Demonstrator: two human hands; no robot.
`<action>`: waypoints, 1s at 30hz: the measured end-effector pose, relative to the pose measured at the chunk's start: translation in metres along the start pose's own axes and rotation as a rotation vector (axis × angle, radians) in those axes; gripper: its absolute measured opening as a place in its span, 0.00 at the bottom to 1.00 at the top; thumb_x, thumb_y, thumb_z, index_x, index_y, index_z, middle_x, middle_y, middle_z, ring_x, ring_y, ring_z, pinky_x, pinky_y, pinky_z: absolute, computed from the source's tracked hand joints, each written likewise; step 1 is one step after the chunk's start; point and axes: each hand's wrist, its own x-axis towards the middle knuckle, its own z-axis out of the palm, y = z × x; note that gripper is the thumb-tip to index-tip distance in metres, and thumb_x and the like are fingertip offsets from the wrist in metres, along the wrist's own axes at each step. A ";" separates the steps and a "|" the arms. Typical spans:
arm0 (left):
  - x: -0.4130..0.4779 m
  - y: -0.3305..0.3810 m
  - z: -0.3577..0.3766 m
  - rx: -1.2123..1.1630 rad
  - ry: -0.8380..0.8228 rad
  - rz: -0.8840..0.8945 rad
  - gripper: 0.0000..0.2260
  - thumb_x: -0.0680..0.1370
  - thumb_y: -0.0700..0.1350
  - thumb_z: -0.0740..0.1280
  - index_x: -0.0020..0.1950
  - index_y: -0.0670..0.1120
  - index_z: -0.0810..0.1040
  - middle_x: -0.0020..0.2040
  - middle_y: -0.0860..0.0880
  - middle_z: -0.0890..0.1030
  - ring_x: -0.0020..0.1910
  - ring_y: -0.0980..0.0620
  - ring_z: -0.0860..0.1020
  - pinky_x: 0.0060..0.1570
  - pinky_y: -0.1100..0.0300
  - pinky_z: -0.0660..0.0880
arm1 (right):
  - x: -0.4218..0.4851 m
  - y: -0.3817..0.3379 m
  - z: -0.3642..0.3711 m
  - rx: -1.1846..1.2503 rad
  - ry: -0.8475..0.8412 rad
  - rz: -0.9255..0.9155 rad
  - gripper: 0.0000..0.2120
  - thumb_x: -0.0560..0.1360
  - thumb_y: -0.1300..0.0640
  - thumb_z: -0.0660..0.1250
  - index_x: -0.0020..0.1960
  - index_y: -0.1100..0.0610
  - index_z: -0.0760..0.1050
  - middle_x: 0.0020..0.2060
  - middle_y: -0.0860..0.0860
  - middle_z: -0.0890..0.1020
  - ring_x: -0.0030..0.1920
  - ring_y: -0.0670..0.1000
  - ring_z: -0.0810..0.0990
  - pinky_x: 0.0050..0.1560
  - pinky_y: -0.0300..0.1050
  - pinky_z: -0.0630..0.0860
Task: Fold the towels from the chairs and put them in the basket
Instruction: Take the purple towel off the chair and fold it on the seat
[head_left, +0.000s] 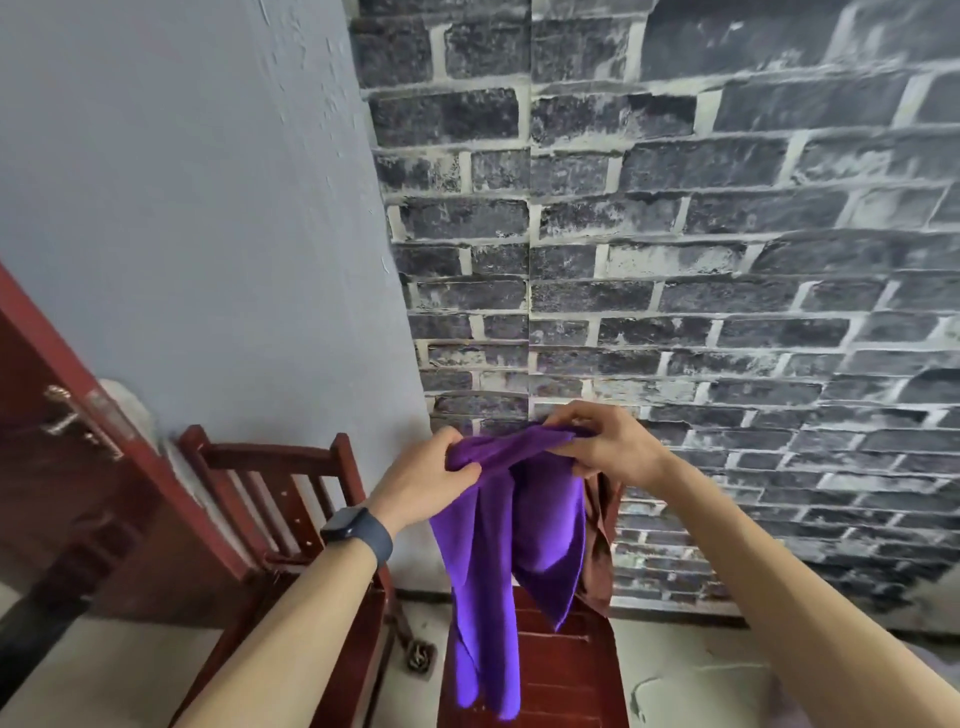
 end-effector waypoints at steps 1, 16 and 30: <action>-0.005 0.002 0.008 -0.055 -0.018 0.010 0.18 0.75 0.52 0.69 0.64 0.54 0.73 0.55 0.56 0.81 0.52 0.56 0.79 0.54 0.57 0.76 | -0.003 0.001 0.001 0.002 0.016 -0.013 0.04 0.75 0.62 0.73 0.49 0.55 0.81 0.35 0.51 0.81 0.28 0.48 0.77 0.33 0.42 0.77; 0.007 0.054 0.046 -0.607 0.112 0.094 0.03 0.74 0.52 0.74 0.43 0.53 0.84 0.40 0.54 0.85 0.42 0.57 0.81 0.47 0.57 0.74 | -0.068 0.107 0.008 -0.245 0.009 0.159 0.28 0.67 0.44 0.80 0.65 0.44 0.75 0.54 0.41 0.82 0.52 0.42 0.81 0.53 0.39 0.74; -0.010 0.053 0.019 -0.753 -0.091 -0.013 0.07 0.76 0.46 0.73 0.51 0.46 0.86 0.47 0.51 0.85 0.49 0.52 0.82 0.52 0.58 0.74 | -0.035 0.094 0.026 -0.339 -0.061 0.084 0.03 0.74 0.57 0.73 0.46 0.52 0.80 0.34 0.47 0.79 0.39 0.51 0.77 0.42 0.45 0.71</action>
